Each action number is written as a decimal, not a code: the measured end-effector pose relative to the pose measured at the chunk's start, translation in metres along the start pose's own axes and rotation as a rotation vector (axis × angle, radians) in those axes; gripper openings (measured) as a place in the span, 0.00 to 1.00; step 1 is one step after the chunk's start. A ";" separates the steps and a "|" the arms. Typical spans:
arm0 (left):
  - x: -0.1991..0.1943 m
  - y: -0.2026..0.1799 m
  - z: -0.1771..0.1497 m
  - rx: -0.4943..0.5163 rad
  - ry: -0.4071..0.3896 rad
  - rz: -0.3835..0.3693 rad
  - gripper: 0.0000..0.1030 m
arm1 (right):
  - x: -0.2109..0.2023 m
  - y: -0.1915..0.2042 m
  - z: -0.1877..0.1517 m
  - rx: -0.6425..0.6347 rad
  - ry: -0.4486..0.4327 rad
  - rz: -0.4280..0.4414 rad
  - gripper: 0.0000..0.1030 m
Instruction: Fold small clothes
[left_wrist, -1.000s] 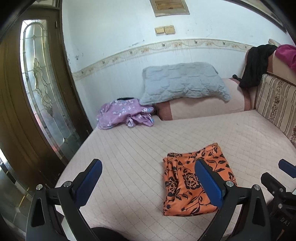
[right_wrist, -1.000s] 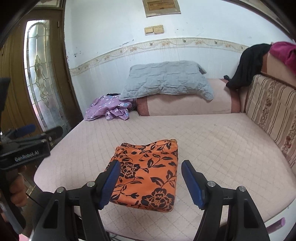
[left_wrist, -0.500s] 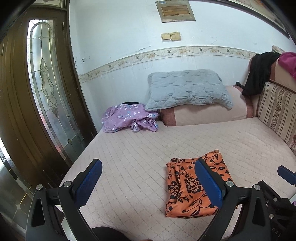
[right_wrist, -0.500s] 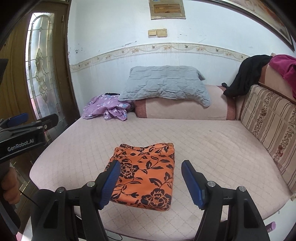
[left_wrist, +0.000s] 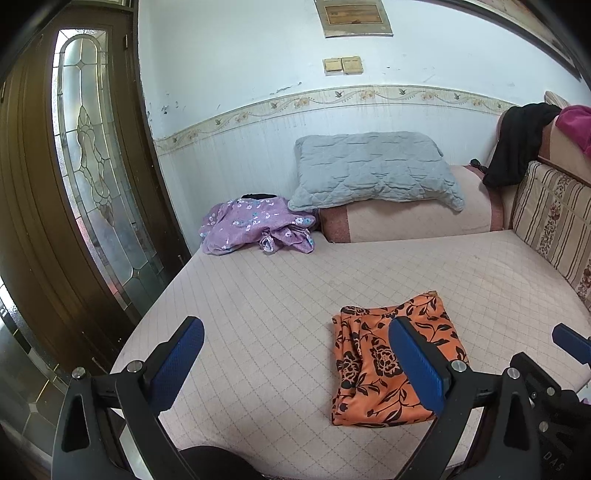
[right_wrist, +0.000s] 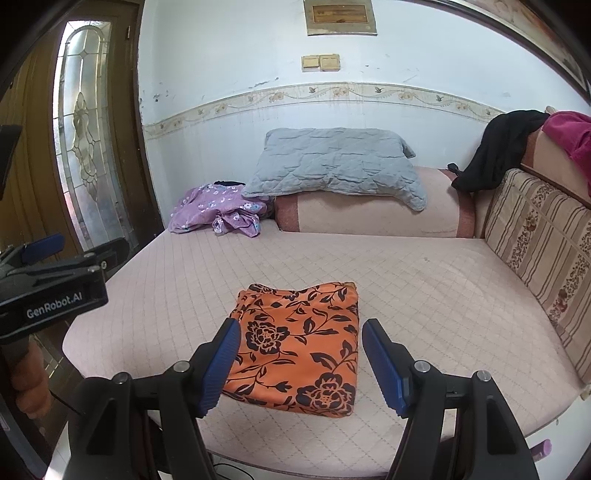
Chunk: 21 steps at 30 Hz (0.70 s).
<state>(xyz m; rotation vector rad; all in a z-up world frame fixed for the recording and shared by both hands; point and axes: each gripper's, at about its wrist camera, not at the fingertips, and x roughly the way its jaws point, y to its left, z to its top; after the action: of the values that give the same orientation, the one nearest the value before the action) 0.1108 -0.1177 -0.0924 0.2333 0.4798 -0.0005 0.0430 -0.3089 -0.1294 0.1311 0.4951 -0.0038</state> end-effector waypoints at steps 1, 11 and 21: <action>0.000 0.000 0.000 -0.001 0.000 0.001 0.97 | 0.000 0.000 0.001 0.001 -0.001 0.000 0.70; -0.002 0.008 0.000 -0.017 -0.003 -0.013 0.97 | -0.004 0.007 0.005 -0.017 -0.015 -0.018 0.70; -0.011 0.014 0.003 -0.026 -0.024 -0.022 0.97 | -0.010 0.019 0.010 -0.045 -0.038 -0.046 0.70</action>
<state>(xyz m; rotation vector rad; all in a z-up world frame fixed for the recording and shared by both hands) 0.1033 -0.1055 -0.0823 0.2023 0.4577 -0.0181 0.0395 -0.2918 -0.1141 0.0753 0.4598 -0.0399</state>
